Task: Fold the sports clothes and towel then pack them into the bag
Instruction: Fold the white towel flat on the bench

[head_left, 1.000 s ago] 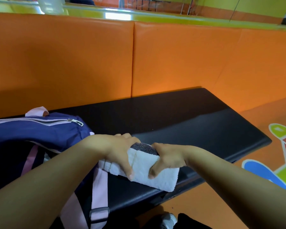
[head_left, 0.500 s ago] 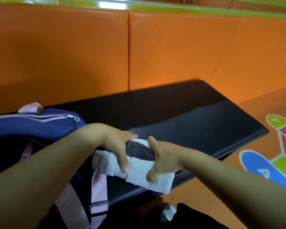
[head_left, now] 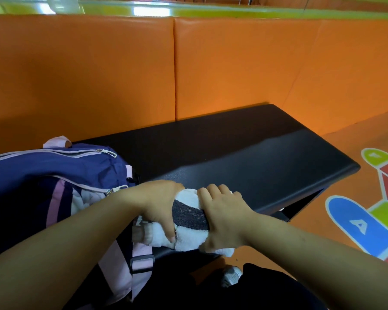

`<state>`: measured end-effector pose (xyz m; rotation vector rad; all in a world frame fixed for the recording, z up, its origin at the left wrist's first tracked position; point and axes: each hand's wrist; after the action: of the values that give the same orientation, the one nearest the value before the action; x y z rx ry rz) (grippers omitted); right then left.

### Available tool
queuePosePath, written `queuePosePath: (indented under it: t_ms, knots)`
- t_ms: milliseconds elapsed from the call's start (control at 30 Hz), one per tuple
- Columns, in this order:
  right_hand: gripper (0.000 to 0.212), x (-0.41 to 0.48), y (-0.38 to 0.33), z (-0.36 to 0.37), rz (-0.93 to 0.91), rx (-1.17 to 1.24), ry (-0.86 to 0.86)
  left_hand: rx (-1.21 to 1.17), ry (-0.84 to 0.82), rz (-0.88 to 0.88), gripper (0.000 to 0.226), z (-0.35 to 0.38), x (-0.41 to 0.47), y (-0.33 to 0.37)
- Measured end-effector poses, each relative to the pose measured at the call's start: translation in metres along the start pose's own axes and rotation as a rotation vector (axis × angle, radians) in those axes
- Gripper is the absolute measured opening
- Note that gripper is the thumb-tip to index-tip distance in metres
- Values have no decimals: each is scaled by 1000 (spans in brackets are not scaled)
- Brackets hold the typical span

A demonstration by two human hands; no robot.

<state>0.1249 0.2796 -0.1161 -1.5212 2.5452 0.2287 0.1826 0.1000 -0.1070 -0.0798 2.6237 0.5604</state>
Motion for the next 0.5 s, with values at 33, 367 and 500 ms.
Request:
queuePosePath:
  t_ms: [33, 367, 500]
  knots:
    - [104, 1, 1, -3, -9, -9, -48, 23, 26, -3, 75, 2, -3, 1]
    - [94, 10, 10, -15, -28, 318, -232, 170, 137, 19, 81, 15, -14, 5]
    - [106, 12, 10, -12, 28, 347, -241, 190, 148, 31, 84, 16, -15, 5]
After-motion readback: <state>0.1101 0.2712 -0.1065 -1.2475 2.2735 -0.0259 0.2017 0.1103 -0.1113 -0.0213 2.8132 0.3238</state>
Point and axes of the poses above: each hand's wrist, its own x-axis towards the middle knuckle, its own z-axis out of the palm, y = z × x, and after that the axes turned 3 degrees about -x, right-handed
